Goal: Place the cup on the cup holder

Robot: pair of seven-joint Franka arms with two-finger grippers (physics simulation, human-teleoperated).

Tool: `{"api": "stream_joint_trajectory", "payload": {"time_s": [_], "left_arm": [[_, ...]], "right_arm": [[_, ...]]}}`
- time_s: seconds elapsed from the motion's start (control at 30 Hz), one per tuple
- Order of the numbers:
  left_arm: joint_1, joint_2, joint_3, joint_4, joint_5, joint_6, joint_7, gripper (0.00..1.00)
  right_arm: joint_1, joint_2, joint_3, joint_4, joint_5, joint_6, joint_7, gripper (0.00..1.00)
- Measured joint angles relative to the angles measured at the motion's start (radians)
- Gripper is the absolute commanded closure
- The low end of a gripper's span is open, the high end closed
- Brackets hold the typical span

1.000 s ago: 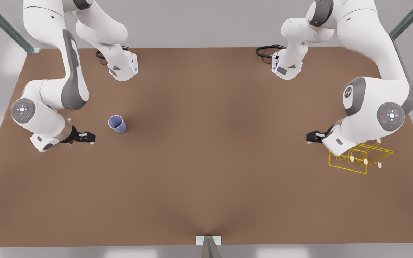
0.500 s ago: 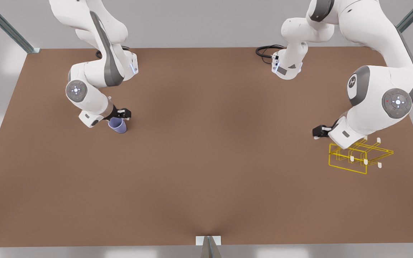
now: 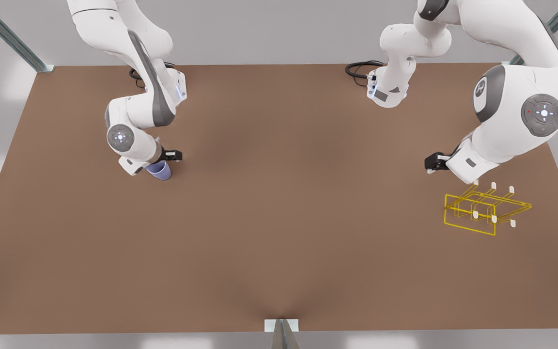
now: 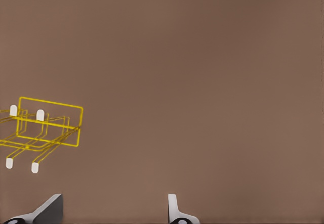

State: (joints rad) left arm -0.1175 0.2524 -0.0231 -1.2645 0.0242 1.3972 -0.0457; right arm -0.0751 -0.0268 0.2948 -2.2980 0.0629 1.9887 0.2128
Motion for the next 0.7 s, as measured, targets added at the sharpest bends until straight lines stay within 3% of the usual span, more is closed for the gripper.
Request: {"api": "stream_joint_trajectory", "payload": {"time_s": [0.23, 0.5, 0.7], "left_arm": [[0.001, -0.003, 0.000, -0.001, 0.004, -0.005, -0.003, 0.00], [0.001, 0.007, 0.000, -0.028, 0.006, 0.000, -0.007, 0.00], [0.001, 0.008, 0.000, -0.065, 0.006, 0.033, -0.009, 0.00]], "right_arm": [[-0.104, 0.076, 0.005, -0.020, -0.027, 0.066, 0.018, 0.00], [0.078, 0.096, 0.013, -0.043, -0.026, 0.096, 0.035, 0.00], [0.008, 0.090, -0.002, -0.073, -0.035, 0.127, 0.041, 0.00]]}}
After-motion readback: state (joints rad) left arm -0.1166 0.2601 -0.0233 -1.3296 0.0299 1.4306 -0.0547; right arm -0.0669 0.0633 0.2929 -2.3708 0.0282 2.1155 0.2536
